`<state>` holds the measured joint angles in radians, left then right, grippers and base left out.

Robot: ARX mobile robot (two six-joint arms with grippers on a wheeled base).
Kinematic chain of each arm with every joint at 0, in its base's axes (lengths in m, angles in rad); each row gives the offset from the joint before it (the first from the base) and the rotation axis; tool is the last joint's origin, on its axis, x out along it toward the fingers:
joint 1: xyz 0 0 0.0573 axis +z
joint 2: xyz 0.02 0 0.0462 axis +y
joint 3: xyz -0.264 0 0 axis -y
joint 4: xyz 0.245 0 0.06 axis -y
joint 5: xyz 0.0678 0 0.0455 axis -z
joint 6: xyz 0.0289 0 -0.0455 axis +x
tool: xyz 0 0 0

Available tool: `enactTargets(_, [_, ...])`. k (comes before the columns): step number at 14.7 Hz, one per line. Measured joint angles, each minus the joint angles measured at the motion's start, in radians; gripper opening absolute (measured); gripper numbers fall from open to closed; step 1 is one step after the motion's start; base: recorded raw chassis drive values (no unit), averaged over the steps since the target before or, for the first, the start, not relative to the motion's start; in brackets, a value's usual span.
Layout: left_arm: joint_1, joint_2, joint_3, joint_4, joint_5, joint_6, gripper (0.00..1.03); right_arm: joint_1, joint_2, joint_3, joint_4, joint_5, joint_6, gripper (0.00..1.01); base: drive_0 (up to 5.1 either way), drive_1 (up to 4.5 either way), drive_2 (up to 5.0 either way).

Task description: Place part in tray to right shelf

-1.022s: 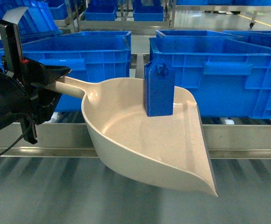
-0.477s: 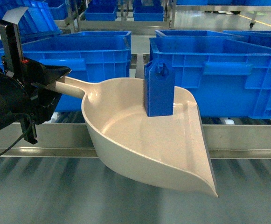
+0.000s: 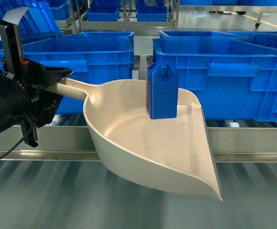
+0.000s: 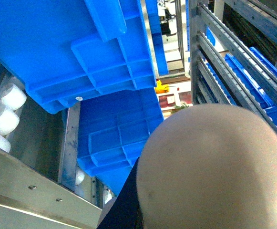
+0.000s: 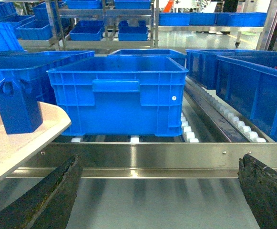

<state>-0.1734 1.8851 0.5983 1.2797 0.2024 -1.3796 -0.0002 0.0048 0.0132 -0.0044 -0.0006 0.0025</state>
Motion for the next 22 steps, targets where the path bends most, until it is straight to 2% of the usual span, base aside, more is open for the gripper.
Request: enactTargets(22, [0.0,0.0,0.0,0.0,0.0,0.0,0.15,0.0,0.0,0.0,0.0,0.0,0.0,0.98,0.0,0.0,0.0])
